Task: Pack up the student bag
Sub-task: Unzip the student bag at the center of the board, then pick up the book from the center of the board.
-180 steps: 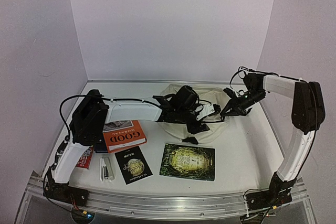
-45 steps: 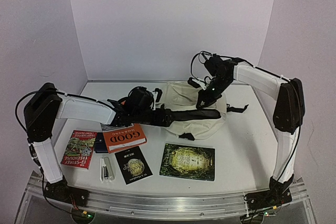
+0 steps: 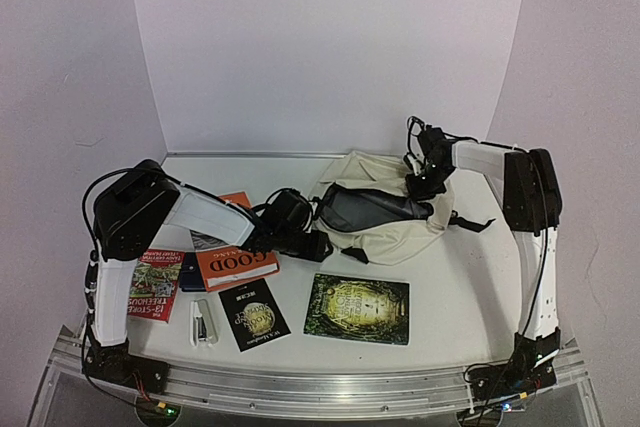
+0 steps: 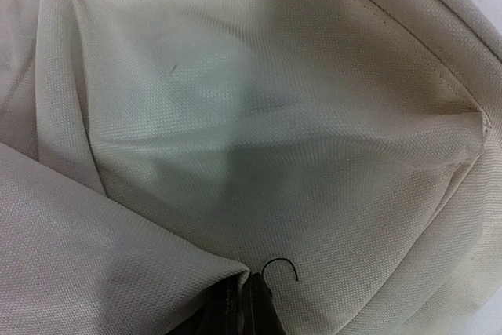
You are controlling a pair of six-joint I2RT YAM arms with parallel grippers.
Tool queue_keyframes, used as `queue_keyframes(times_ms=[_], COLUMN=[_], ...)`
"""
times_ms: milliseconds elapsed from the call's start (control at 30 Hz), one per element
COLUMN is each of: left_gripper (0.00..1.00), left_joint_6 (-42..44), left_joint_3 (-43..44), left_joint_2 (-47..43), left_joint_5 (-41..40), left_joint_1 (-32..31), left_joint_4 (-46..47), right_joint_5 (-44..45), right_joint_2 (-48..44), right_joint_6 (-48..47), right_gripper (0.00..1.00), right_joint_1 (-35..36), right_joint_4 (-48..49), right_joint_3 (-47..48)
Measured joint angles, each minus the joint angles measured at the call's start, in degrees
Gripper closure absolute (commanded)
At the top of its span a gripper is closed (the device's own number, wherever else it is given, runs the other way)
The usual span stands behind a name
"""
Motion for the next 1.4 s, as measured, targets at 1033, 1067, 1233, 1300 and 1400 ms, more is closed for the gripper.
queue_keyframes(times_ms=[1033,1067,1233,1300,1400], left_gripper=[0.06,0.06,0.06,0.05,0.04], left_joint_6=[7.81,8.3,6.44,3.2,-3.12], left_joint_3=[2.96,3.32,-1.17,-6.02,-13.04], left_joint_2=[-12.74,-12.37,-14.71,-18.33,-25.48], left_joint_5=[0.36,0.78,-0.42,-3.17,-8.9], left_joint_1=[-5.51,-5.64,-4.94,-4.46,-3.78], left_joint_4=[-11.56,-11.53,-8.3,-7.57,-8.66], right_joint_5=[-26.49,-27.43,-30.12,-30.45,-30.79], right_joint_2=[-21.89,-22.55,-24.62,-24.81,-24.29], right_joint_6=[-1.5,-2.15,-3.52,-3.52,-3.2], right_gripper=[0.03,0.03,0.05,0.06,0.06], right_joint_1=[0.22,0.24,2.66,5.14,10.54], right_joint_4=[-9.11,-9.98,-12.3,-12.35,-12.59], right_joint_3=[-7.81,-9.01,-11.36,-11.21,-9.61])
